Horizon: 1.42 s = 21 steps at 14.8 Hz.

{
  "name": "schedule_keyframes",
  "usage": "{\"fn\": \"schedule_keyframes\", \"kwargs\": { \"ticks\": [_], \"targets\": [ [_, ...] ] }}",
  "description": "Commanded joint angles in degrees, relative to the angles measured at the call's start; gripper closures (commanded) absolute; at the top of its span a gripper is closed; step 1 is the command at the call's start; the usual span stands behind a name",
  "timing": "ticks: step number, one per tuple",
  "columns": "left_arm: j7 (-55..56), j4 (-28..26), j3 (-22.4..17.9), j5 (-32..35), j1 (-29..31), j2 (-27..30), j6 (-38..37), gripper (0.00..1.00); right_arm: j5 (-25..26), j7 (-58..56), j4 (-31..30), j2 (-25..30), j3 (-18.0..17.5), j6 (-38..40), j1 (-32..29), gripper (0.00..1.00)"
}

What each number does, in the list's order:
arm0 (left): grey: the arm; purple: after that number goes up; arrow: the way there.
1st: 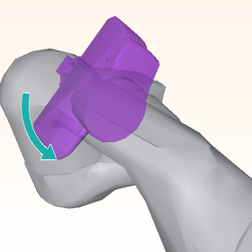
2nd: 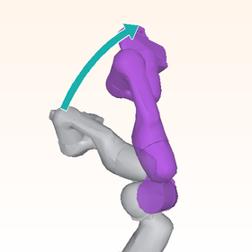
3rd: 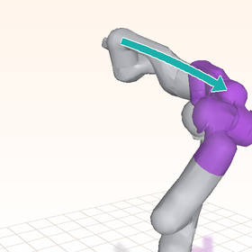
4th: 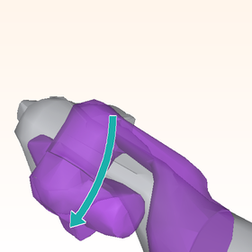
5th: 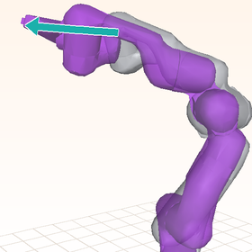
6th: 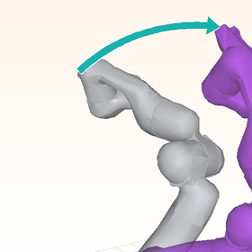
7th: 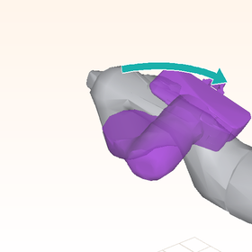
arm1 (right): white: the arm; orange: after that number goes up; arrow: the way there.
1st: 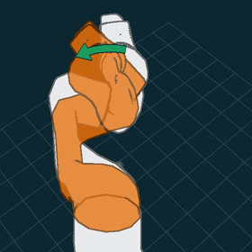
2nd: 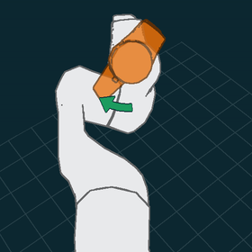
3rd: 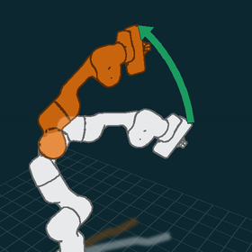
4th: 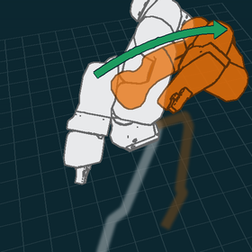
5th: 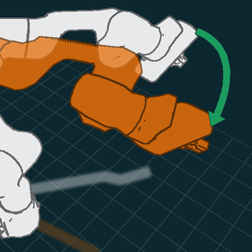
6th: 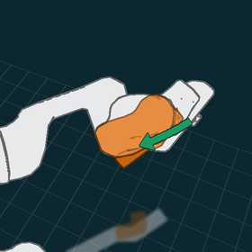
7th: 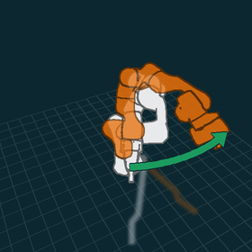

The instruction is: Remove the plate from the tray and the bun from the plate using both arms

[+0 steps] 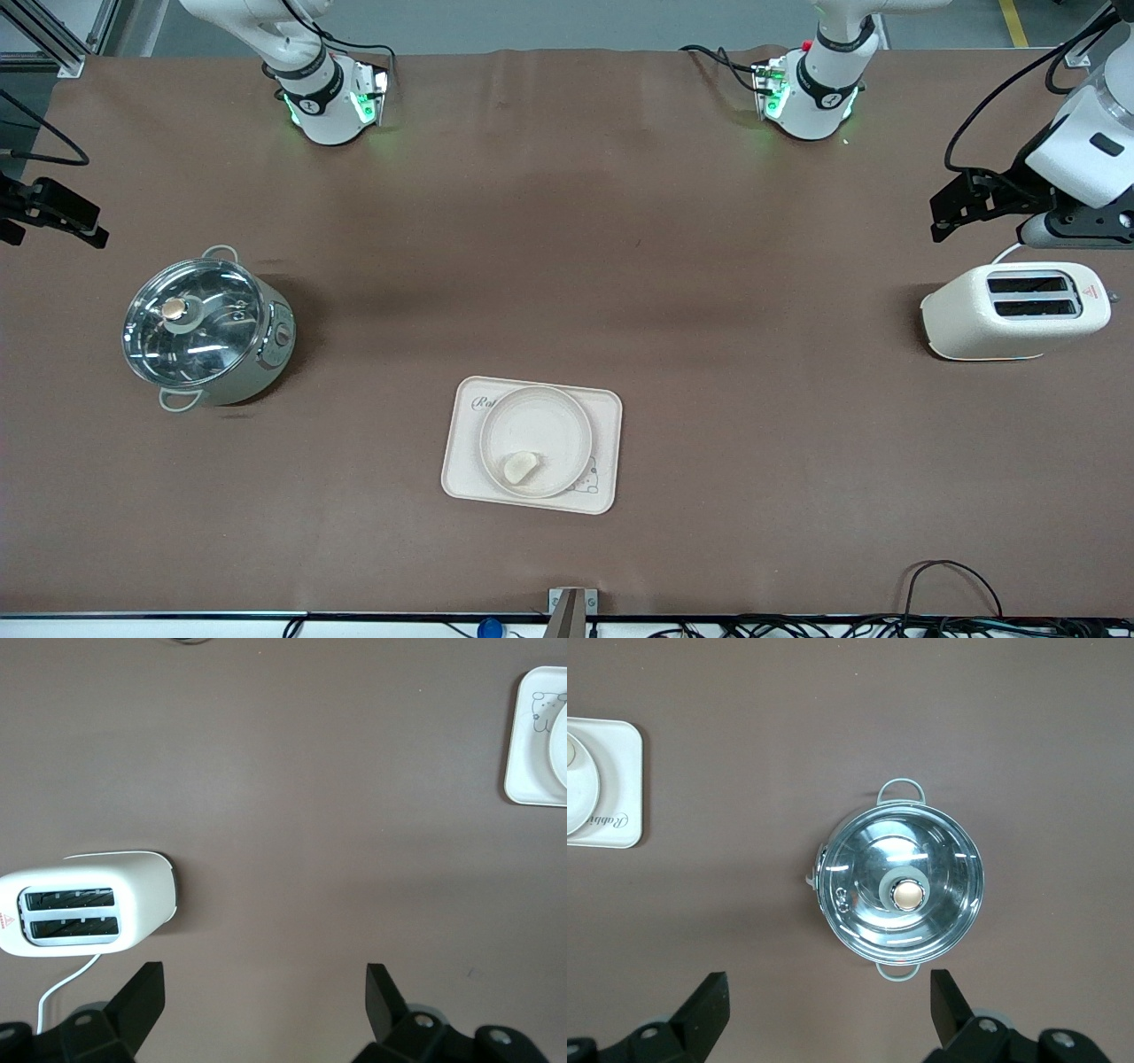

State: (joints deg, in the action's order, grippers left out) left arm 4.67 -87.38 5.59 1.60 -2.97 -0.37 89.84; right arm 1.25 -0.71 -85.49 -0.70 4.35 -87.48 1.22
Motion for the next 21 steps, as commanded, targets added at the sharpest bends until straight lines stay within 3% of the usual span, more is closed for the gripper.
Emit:
{"fn": "schedule_keyframes", "kwargs": {
  "ticks": [1, 11, 13, 18, 21],
  "targets": [
    [-1.42, -0.08, 0.13, -0.64, 0.16, 0.81, -0.01, 0.00, 0.25, -0.79, -1.09, 0.88, -0.22, -0.06, -0.26, 0.00],
    [-1.06, 0.37, 0.13, -1.08, 0.25, 0.28, -0.20, 0.00, -0.10, -0.18, -2.31, -1.30, -0.75, -2.24, -0.17, 0.00],
    [-0.80, 0.37, 0.13, -1.08, 0.25, 0.28, -0.20, 0.00, -4.38, 1.31, -4.42, -3.15, -0.66, -6.36, 2.01, 0.00],
    [-1.33, 0.37, 0.13, -1.07, 0.34, 0.28, -0.20, 0.00, -12.48, 10.63, -4.25, -16.58, -0.84, -22.35, 9.49, 0.00],
    [-1.33, 0.37, 0.13, -0.99, 0.25, 0.28, -0.28, 0.00, -21.08, 11.94, -2.50, -25.19, -0.84, -28.00, 13.35, 0.00]
  ]
}}
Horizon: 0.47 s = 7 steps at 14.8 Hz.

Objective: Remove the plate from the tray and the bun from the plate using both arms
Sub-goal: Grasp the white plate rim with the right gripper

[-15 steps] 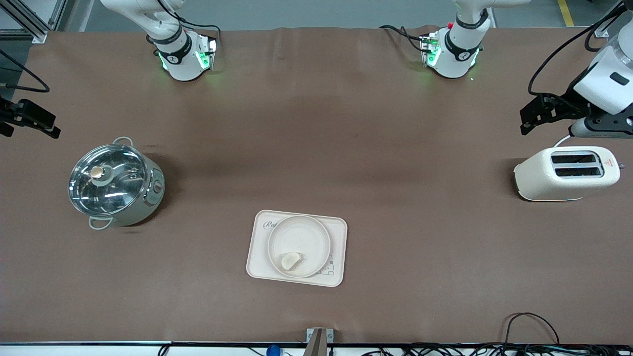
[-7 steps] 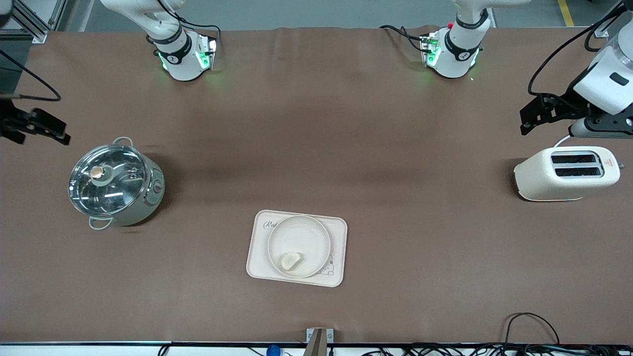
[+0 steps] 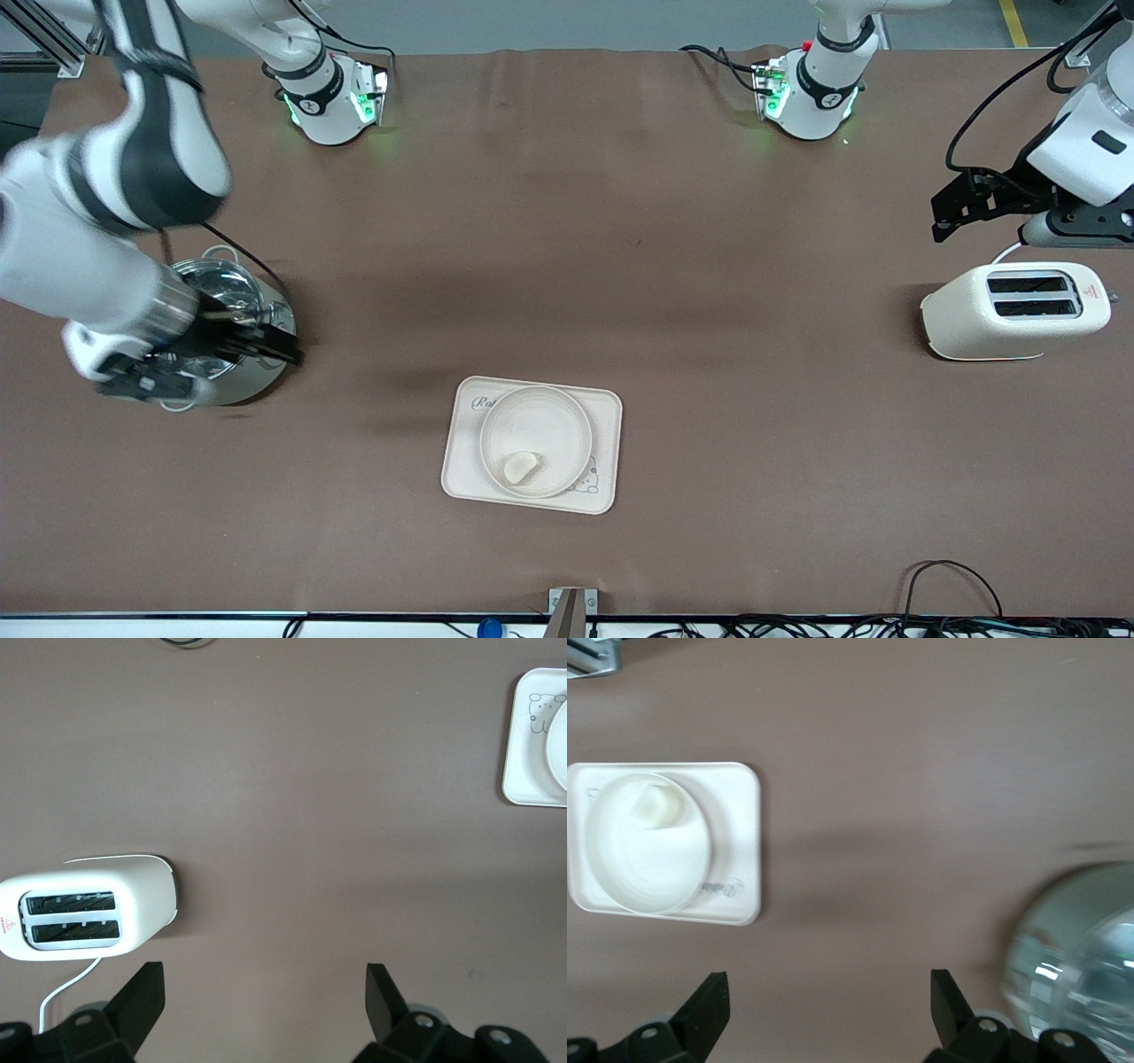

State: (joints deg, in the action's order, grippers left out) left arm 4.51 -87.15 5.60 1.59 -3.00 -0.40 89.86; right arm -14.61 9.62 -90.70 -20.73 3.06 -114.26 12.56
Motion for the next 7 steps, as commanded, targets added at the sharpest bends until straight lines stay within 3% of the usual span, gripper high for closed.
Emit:
{"fn": "schedule_keyframes", "kwargs": {
  "ticks": [1, 3, 7],
  "targets": [
    [-1.17, 0.14, 0.11, -0.98, 0.36, 0.31, -0.30, 0.00, -7.34, 2.94, 4.03, -8.59, 0.46, -1.31, 3.16, 0.00],
    [-1.17, 0.14, 0.11, -0.98, 0.36, 0.31, -0.30, 0.00, -9.73, 8.63, 8.16, -15.36, 0.46, -1.92, 7.27, 0.00],
    [-1.17, 0.14, 0.11, -0.89, 0.36, 0.31, -0.30, 0.00, -9.82, 14.55, 10.63, -23.11, 0.46, -13.50, 13.00, 0.00]
  ]
}}
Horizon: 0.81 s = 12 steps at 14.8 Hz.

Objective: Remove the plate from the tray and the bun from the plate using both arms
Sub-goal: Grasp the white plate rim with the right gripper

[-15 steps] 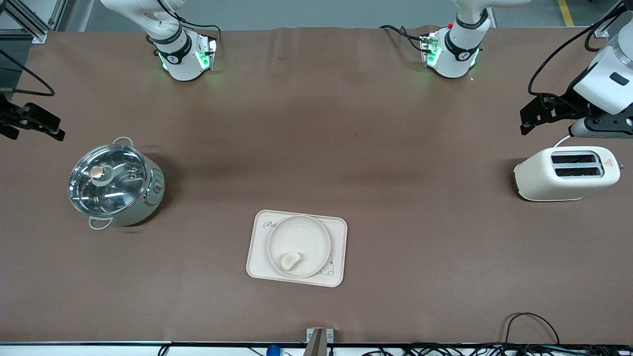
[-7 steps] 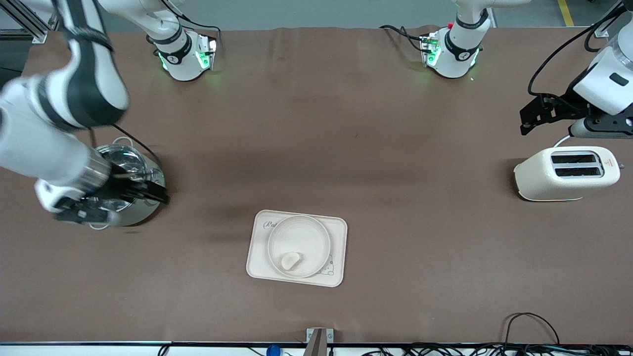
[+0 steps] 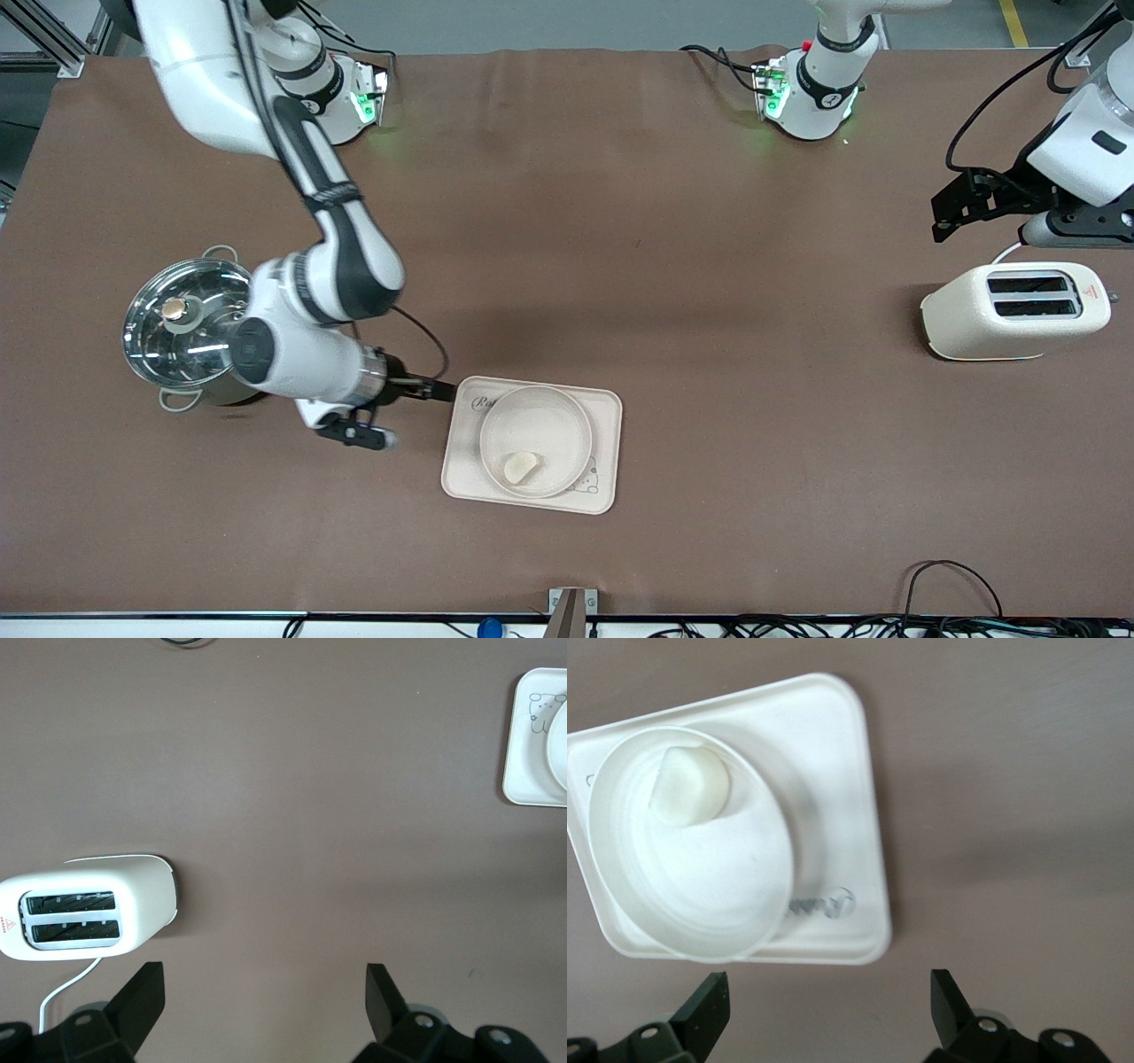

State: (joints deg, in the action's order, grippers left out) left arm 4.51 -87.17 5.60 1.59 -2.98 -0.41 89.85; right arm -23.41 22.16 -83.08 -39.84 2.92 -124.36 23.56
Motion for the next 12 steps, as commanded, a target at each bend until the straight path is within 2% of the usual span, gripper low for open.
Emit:
{"fn": "schedule_keyframes", "kwargs": {
  "ticks": [1, 3, 10, 11, 12],
  "targets": [
    [-1.17, 0.16, 0.11, -0.89, 0.34, 0.32, -0.29, 0.00, -1.02, 1.84, 3.36, -5.41, 0.60, -6.13, 2.54, 0.00],
    [-1.17, 0.16, 0.11, -0.89, 0.34, 0.32, -0.29, 0.00, -1.28, 2.36, 5.11, -8.13, 0.60, -8.43, 2.46, 0.02],
    [-1.25, 0.07, 0.11, -0.89, 0.34, 0.32, -0.38, 0.00, -1.81, 3.59, 14.17, -15.79, 0.51, -8.53, 1.76, 0.05],
    [-1.25, 0.07, 0.11, -0.89, 0.34, 0.32, -0.29, 0.00, -1.81, 3.60, 14.35, -15.97, 0.51, -8.53, 1.84, 0.08],
    [-1.25, 0.07, 0.11, -0.89, 0.34, 0.32, -0.29, 0.00, -1.81, 3.25, 14.35, -16.05, 0.51, -8.44, 1.84, 0.15]
  ]
}}
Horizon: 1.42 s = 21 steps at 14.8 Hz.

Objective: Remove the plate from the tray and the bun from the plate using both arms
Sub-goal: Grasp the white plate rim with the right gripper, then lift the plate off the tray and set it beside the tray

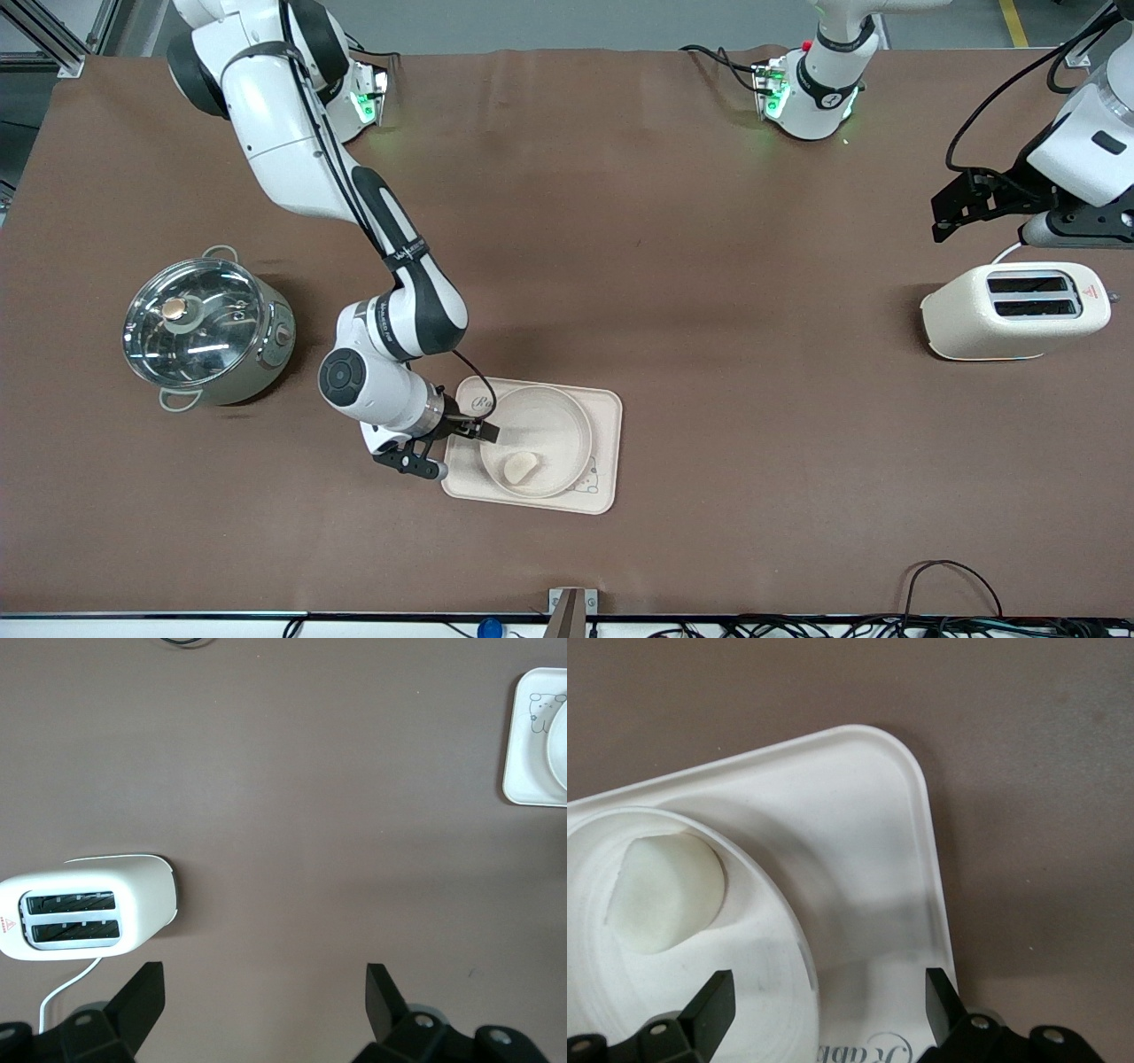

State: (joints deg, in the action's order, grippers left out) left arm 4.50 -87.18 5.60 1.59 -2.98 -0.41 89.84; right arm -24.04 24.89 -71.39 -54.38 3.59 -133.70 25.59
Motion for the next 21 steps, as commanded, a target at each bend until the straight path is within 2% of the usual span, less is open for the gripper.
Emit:
{"fn": "schedule_keyframes", "kwargs": {
  "ticks": [1, 6, 10, 13, 15, 16, 21],
  "targets": [
    [-1.25, 0.08, 0.11, -0.89, 0.34, 0.32, -0.28, 0.00, -1.19, 0.43, 2.66, -1.69, -0.16, 0.90, -0.19, 0.21],
    [-1.34, 0.08, 0.11, -0.89, 0.34, 0.32, -0.28, 0.00, -1.19, -3.18, 3.01, -2.57, -1.47, 0.81, -0.37, 0.78],
    [-1.25, 0.08, 0.11, -0.89, 0.34, 0.32, -0.37, 0.00, -1.19, -3.27, 3.01, -2.57, -2.53, 0.81, -0.63, 0.99],
    [-1.34, 0.08, 0.11, -0.89, 0.34, 0.32, -0.37, 0.00, -2.76, -3.00, 2.92, -2.23, -2.89, 0.46, -1.33, 0.99],
    [-1.34, 0.08, 0.11, -0.89, 0.34, 0.32, -0.37, 0.00, -9.07, -3.44, 2.40, 0.05, -3.41, 0.72, -1.69, 1.00],
    [-1.34, 0.08, 0.11, -0.89, 0.34, 0.32, -0.28, 0.00, -9.71, -4.22, 1.70, 1.28, -3.50, 1.24, -1.86, 1.00],
    [-1.25, 0.08, 0.11, -0.89, 0.34, 0.32, -0.37, 0.00, -9.72, -6.16, -11.81, 13.40, -3.94, 4.75, -0.82, 1.00]
  ]
}}
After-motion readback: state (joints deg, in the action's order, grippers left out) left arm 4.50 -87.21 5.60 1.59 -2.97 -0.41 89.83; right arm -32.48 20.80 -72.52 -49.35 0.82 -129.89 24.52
